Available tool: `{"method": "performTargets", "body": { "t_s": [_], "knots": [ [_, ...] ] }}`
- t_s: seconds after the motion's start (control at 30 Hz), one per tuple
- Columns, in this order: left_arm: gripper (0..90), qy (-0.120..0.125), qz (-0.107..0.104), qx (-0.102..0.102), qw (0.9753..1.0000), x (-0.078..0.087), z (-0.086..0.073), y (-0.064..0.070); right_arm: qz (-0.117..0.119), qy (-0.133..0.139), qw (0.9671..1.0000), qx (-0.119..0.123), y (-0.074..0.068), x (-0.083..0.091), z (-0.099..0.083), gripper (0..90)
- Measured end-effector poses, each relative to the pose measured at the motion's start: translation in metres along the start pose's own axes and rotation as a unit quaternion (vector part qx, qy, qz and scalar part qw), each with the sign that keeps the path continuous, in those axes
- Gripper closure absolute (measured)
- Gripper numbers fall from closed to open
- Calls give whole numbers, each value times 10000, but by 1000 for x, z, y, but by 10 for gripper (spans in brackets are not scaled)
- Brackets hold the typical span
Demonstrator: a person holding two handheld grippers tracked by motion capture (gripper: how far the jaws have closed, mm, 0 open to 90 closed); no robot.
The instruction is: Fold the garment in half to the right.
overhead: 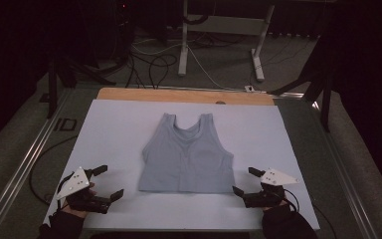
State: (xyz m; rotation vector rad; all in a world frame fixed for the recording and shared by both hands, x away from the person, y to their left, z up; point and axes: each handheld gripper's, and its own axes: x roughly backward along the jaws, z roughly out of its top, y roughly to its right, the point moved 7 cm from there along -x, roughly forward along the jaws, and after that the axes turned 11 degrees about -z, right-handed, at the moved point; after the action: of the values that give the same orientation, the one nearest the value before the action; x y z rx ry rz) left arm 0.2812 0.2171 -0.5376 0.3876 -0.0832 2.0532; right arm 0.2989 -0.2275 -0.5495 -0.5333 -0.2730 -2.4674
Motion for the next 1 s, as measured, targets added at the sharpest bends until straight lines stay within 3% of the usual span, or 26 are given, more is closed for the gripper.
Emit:
{"method": "performTargets", "body": {
  "t_s": [0.27, 0.6, 0.83, 1.0],
  "knots": [
    [0, -48, -50, -2, 10000, -1, 0, 1, -2, -33, 10000, -37, -2, 0, 3, 82],
    [0, -85, -157, -3, 9998, -2, 0, 6, 60, -77, 9999, 82, -7, -1, 6, 81],
    [0, -58, -328, -61, 9994, -2, 10, 13, 210, -100, 9996, 129, -13, -3, 10, 82],
    [0, -155, -433, -82, 9989, -5, 12, 16, 167, -31, 9998, 119, -16, -2, 18, 81]
  ]
}}
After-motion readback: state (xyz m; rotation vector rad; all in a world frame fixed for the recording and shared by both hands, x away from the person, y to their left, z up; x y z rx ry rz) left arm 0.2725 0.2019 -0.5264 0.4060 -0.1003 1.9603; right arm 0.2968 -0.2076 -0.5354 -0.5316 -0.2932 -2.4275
